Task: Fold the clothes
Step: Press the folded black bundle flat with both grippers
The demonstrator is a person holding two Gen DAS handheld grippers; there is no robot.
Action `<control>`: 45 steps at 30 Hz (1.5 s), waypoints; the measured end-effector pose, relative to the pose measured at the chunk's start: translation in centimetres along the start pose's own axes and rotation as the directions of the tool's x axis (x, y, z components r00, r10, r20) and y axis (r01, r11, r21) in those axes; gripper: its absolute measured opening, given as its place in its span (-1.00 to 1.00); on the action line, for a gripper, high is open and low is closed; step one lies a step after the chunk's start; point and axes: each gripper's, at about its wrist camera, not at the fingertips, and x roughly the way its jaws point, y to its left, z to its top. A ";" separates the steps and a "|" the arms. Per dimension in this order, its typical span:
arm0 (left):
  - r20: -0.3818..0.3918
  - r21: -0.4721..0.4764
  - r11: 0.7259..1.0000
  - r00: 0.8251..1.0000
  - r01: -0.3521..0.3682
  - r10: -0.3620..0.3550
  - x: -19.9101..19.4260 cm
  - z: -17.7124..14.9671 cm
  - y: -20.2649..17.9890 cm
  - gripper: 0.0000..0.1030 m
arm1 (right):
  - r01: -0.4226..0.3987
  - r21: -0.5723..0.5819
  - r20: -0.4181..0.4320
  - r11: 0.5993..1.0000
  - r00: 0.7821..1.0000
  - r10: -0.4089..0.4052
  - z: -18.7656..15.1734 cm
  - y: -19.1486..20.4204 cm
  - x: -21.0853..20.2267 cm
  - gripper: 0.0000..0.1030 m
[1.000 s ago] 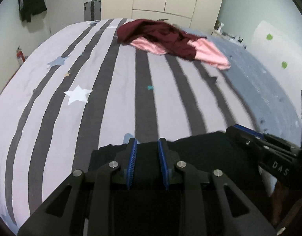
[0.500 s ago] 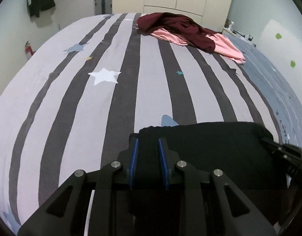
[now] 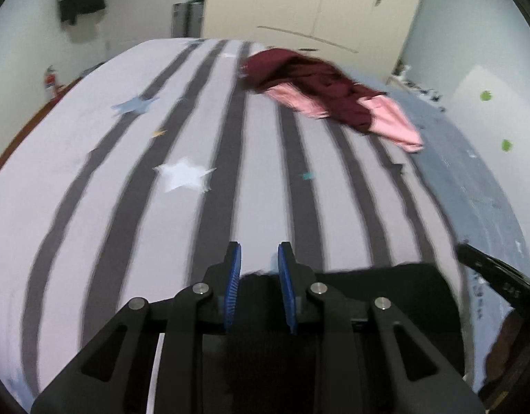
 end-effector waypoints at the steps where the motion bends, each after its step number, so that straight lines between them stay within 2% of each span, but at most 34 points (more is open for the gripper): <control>1: -0.008 0.004 1.000 1.000 0.018 -0.018 0.6 0.3 -0.6 -0.61 | -0.017 -0.010 -0.003 1.000 1.000 0.017 0.5 0.8 0.7 -0.86; 4: -0.078 0.020 1.000 0.997 0.018 -0.016 3.5 -0.2 -1.9 -0.61 | -0.070 -0.033 -0.034 0.997 0.997 0.069 1.3 2.8 3.3 -0.86; 6: -0.121 0.046 0.999 0.992 -0.024 0.029 5.2 -1.2 -2.2 -0.61 | -0.060 -0.047 -0.089 0.997 0.994 0.056 0.7 3.3 5.7 -0.86; 9: -0.082 0.086 0.995 0.995 -0.056 0.063 5.5 -2.4 -1.9 -0.61 | -0.028 -0.066 -0.154 0.997 0.988 0.018 -1.3 3.0 8.7 -0.88; 12: -0.075 0.083 0.994 0.994 -0.069 0.075 5.1 -2.7 -1.4 -0.61 | -0.019 -0.063 -0.120 0.998 0.993 0.011 -2.2 1.9 8.4 -0.88; 14: -0.068 0.070 0.994 0.994 -0.081 0.086 4.7 -2.7 -1.0 -0.61 | 0.041 -0.069 -0.101 0.997 0.994 -0.048 -2.5 1.1 8.1 -1.00; 16: -0.065 0.064 0.995 0.995 -0.075 0.080 4.4 -2.8 -0.7 -0.61 | 0.039 -0.043 -0.101 0.998 0.994 -0.044 -2.8 -0.1 8.0 -1.00; 20: -0.055 0.036 0.991 0.990 -0.127 0.129 3.0 -2.9 0.5 -0.61 | 0.081 -0.035 -0.083 0.996 0.993 -0.083 -2.6 -0.9 7.6 -1.00; 24: -0.069 0.005 0.984 0.982 -0.176 0.176 2.5 -3.2 2.1 -0.61 | 0.170 0.031 -0.073 0.985 0.983 -0.168 -2.6 -3.7 6.3 -1.00; 27: -0.077 -0.022 0.977 0.974 -0.214 0.212 1.9 -3.0 3.0 -0.63 | 0.204 0.095 -0.080 0.974 0.977 -0.197 -2.6 -5.5 5.1 -0.96; 29: -0.069 -0.054 0.976 0.976 -0.211 0.208 1.1 -2.7 3.4 -0.64 | 0.180 0.080 -0.066 0.980 0.982 -0.175 -2.3 -4.8 4.1 -0.96; 31: -0.047 -0.075 0.982 0.985 -0.171 0.168 0.0 -2.2 3.4 -0.64 | 0.149 0.052 -0.047 0.988 0.988 -0.146 -1.9 -3.8 3.0 -0.96; 34: -0.013 -0.057 0.994 0.996 -0.088 0.088 -1.3 -1.6 1.8 -0.64 | 0.024 0.050 -0.019 0.998 1.000 -0.023 -1.4 -0.8 1.5 -0.90; 38: -0.010 -0.008 1.000 1.000 -0.005 0.005 -1.1 -2.1 -0.7 -0.64 | -0.112 0.026 -0.019 0.993 0.993 0.113 -1.9 3.3 1.4 -0.90; 42: -0.032 0.047 0.999 0.999 -0.010 0.011 0.4 -4.3 -1.9 -0.64 | -0.151 0.003 -0.047 0.988 0.987 0.151 -3.7 5.7 2.3 -0.90; 45: 0.002 0.123 0.991 0.999 -0.052 0.052 1.3 -6.5 -2.6 -0.64 | -0.124 -0.039 -0.045 0.992 0.992 0.122 -6.1 6.0 3.2 -0.93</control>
